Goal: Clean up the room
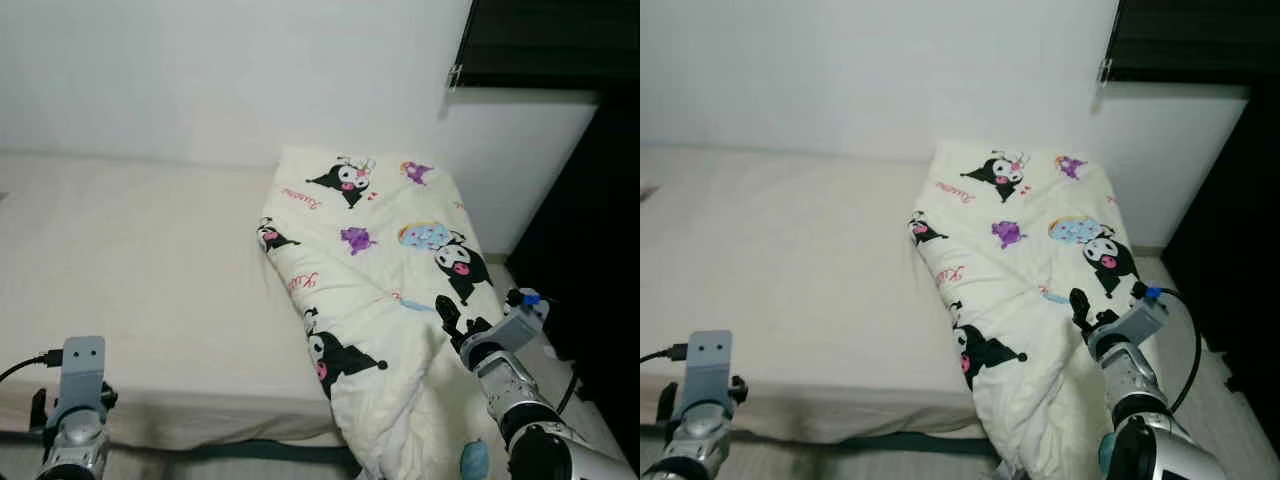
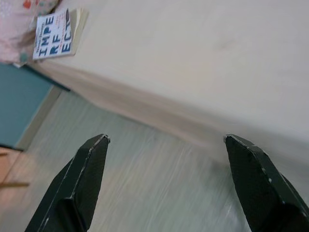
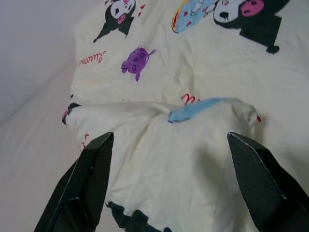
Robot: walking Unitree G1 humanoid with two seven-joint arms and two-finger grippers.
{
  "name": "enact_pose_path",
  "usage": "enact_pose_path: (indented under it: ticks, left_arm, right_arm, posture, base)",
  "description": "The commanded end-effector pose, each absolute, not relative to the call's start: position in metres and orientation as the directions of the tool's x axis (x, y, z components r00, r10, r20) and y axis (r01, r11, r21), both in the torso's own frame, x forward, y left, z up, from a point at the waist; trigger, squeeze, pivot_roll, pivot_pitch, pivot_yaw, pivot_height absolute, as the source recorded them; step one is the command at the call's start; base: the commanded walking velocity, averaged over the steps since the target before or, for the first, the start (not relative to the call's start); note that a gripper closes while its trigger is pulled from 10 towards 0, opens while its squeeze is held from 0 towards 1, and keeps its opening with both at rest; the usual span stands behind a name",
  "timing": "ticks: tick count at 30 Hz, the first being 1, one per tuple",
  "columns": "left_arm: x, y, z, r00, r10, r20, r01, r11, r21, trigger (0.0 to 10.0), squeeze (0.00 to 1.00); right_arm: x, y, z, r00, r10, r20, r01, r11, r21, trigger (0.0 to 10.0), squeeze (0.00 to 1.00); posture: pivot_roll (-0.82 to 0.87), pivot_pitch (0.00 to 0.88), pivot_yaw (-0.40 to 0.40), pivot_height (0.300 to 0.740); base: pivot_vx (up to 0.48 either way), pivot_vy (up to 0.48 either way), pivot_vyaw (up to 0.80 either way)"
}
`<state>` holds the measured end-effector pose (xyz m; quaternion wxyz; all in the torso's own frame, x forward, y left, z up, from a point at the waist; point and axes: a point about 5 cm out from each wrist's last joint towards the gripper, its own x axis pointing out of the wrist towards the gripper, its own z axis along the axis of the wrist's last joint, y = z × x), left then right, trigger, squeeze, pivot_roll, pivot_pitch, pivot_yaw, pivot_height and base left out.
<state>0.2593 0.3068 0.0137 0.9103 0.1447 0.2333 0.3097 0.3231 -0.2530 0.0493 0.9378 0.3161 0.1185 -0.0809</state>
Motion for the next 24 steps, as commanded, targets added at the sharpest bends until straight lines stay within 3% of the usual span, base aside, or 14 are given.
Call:
enact_pose_path:
  ticks: [1,13,20,24]
  left_arm:
    - [0.265,0.301,0.016,0.719,0.614,-0.326,-0.495,0.782,0.380,10.0,0.00]
    - [0.283,0.291,0.032,0.785,0.573,-0.235,-0.473,0.799,0.370,10.0,0.00]
    - [0.290,0.298,0.045,0.794,0.577,-0.189,-0.494,0.795,0.353,10.0,0.00]
    - [0.295,0.305,0.058,0.810,0.573,-0.125,-0.500,0.786,0.363,10.0,0.00]
  right_arm:
    - [0.321,-0.255,0.048,0.958,-0.086,-0.273,0.238,0.767,0.596,10.0,0.00]
    - [0.318,-0.261,0.048,0.964,-0.100,-0.245,0.240,0.725,0.645,10.0,0.00]
    - [0.324,-0.255,0.058,0.991,-0.022,-0.132,0.111,0.685,0.720,10.0,0.00]
    - [0.329,-0.244,0.067,0.997,0.074,0.000,-0.045,0.614,0.788,10.0,0.00]
  posture:
    - [-0.06,0.000,-0.009,0.610]
    - [-0.04,0.000,0.002,0.560]
    - [-0.02,0.000,0.018,0.530]
    - [0.01,0.000,0.032,0.510]
  base:
    - [0.000,0.000,0.00]
    - [0.000,0.000,0.00]
    - [0.000,0.000,0.00]
    - [0.000,0.000,0.00]
